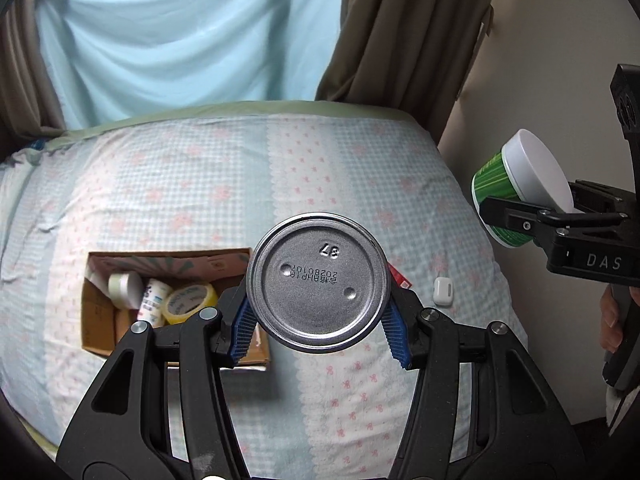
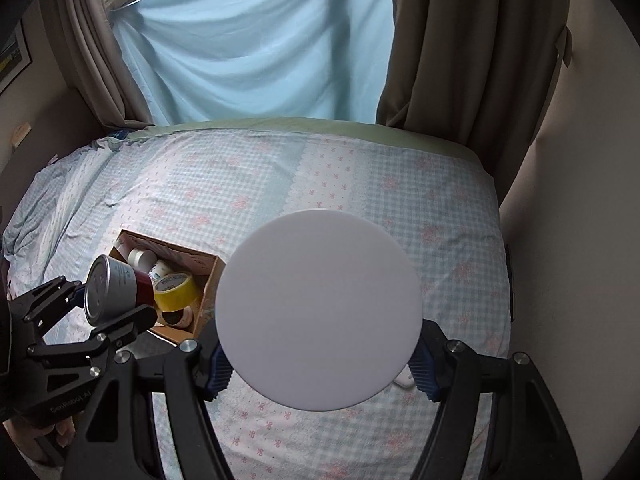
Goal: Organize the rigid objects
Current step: 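Carry the silver tin and white-lidded jar over the box with both grippers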
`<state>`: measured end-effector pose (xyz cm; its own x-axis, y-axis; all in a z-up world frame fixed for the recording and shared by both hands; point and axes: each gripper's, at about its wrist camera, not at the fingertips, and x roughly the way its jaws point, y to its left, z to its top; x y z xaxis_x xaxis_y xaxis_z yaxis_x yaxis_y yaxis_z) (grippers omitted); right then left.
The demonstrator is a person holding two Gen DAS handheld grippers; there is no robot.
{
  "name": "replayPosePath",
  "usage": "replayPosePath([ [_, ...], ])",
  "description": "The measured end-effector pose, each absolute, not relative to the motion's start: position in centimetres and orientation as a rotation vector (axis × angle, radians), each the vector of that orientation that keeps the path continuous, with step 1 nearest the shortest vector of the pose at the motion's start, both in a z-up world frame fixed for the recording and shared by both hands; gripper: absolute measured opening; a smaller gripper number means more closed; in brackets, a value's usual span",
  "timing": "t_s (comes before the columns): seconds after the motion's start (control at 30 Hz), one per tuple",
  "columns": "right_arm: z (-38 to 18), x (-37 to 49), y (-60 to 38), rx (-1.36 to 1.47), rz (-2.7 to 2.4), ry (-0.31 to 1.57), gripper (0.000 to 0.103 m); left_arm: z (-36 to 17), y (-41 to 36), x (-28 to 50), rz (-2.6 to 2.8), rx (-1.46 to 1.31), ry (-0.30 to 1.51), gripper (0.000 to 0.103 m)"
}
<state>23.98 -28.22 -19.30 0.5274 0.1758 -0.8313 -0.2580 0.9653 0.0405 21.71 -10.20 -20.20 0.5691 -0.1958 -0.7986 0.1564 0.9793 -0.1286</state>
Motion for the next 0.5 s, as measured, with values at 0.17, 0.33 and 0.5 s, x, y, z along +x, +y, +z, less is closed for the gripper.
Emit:
replayPosePath([
  [0.17, -18.1, 23.3, -23.4, -0.096, 0.307, 0.972, 0.067, -18.9, -4.6, 21.1, -0.166, -0.075, 0.94, 0.05],
  [0.33, -18.2, 23.2, -17.8, -0.066, 0.326, 0.992, 0.067, -18.6, 1.9, 21.3, -0.146, -0.099, 0.959, 0.05],
  [0.5, -19.4, 23.3, -12.4, 0.0, 0.305, 1.027, 0.067, -19.4, 8.1, 22.4, -0.157, -0.087, 0.987, 0.05],
])
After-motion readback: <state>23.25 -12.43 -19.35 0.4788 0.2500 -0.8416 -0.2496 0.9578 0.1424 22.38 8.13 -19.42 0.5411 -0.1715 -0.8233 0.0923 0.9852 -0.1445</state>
